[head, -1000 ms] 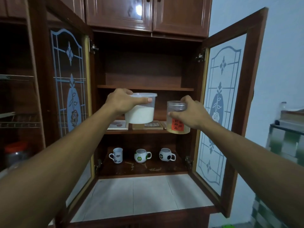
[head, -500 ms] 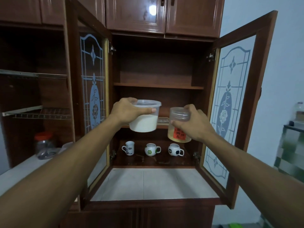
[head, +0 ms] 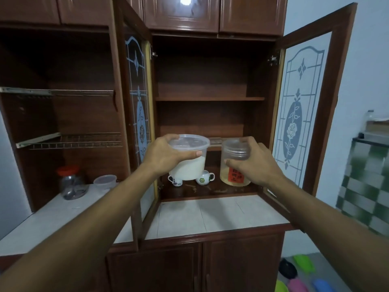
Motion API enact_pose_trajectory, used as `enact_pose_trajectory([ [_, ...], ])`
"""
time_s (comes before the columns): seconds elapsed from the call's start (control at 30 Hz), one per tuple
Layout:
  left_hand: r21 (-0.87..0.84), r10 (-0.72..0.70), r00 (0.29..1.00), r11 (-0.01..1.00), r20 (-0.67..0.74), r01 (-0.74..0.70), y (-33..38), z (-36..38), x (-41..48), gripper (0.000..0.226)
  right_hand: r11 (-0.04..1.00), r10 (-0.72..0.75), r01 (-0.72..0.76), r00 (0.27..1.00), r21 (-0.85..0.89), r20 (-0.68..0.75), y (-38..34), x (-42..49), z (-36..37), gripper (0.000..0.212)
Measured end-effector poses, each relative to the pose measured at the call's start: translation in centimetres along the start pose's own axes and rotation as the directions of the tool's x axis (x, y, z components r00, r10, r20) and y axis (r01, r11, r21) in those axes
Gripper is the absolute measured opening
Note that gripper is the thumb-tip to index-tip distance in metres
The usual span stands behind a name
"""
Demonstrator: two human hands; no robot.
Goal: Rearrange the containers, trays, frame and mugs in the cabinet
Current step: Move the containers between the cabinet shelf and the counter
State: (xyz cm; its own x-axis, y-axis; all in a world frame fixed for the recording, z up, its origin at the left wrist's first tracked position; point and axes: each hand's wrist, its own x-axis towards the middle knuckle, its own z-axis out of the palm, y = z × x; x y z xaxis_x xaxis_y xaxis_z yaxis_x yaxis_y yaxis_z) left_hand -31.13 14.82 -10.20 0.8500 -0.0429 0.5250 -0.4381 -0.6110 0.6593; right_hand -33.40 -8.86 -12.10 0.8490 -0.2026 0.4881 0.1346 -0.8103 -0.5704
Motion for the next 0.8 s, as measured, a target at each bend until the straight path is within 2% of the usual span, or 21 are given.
enact_pose_trajectory([
  [0.13,0.011,0.013,1.000,1.000,0.009,-0.013,-1.1,-1.1,-1.8,0.078,0.999,0.053,-0.053,0.998,0.009,0.028,-0.7,-1.9,1.4,0.090],
  [0.23,0.029,0.017,1.000,0.999,-0.002,-0.017,-1.7,-1.6,-3.0,0.071,0.999,0.046,-0.047,0.997,0.019,0.056,-0.9,-2.8,2.3,0.088],
  [0.67,0.025,-0.136,0.988,0.990,-0.067,0.138,-5.1,-4.6,-7.9,0.085,0.992,-0.049,0.029,0.985,0.121,0.166,-2.2,-5.5,5.6,0.086],
  [0.8,-0.002,-0.144,0.986,0.990,-0.086,0.144,-6.3,-6.4,-8.9,0.079,0.989,-0.094,0.071,0.980,0.129,0.177,-3.7,-6.4,6.8,0.084],
])
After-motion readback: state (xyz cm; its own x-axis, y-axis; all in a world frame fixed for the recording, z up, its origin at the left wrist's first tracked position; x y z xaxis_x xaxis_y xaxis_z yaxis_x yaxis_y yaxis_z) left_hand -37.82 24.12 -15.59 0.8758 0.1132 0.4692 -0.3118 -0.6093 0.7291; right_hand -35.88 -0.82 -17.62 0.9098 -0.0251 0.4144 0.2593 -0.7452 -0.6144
